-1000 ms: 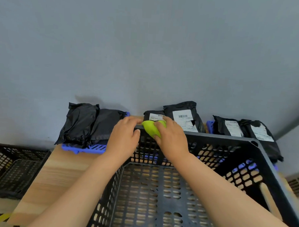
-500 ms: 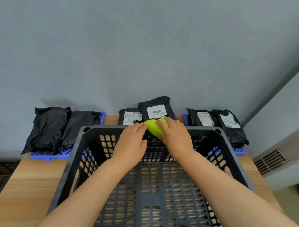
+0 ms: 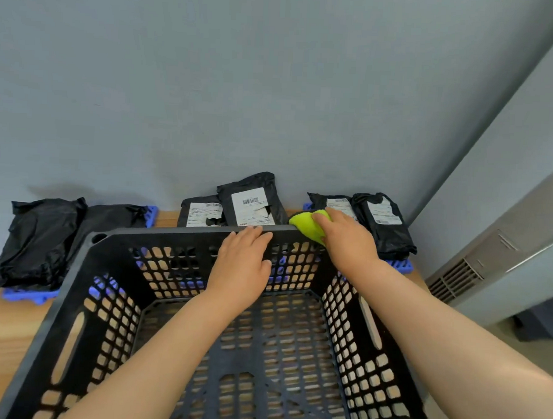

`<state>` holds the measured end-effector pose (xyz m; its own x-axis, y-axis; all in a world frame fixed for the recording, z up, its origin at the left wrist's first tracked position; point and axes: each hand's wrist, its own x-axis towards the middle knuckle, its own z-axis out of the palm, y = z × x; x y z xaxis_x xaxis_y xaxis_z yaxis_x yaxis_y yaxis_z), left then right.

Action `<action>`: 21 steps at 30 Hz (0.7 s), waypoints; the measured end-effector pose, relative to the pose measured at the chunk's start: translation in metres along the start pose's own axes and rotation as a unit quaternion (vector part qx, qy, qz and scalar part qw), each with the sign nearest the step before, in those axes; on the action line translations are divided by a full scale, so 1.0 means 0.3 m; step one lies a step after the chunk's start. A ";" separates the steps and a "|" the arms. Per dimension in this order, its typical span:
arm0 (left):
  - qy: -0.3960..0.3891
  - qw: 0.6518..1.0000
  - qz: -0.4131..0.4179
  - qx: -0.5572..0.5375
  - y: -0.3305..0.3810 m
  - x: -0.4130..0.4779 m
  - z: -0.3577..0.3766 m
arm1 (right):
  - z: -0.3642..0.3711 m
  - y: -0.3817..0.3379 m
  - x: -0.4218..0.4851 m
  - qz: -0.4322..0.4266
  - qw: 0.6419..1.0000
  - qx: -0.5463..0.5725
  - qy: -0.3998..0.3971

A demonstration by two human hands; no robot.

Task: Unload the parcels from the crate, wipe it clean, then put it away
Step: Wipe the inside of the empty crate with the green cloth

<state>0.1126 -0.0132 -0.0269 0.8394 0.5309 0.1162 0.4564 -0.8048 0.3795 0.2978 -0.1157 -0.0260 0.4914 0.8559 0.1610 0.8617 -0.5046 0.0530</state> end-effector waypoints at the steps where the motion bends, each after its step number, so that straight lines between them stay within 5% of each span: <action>1: 0.000 1.000 0.001 -0.001 0.014 0.000 0.005 | -0.010 0.021 -0.003 0.008 1.000 0.000 -0.003; 8: 0.008 1.000 -0.008 0.001 0.079 0.005 0.025 | -0.078 0.116 -0.040 0.071 0.988 0.103 0.087; 14: -0.009 0.999 -0.026 0.018 0.127 0.030 0.053 | -0.066 0.186 -0.109 0.038 0.987 0.142 -0.063; 21: -0.016 1.000 -0.016 0.006 0.241 -0.013 0.114 | -0.062 0.221 -0.158 0.005 0.983 0.162 -0.088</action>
<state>0.1524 -0.0827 -0.0312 0.8334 0.5475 0.0753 0.4860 -0.7908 0.3720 0.3293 -0.1919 -0.0119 0.4893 0.8720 -0.0146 0.8382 -0.4748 -0.2684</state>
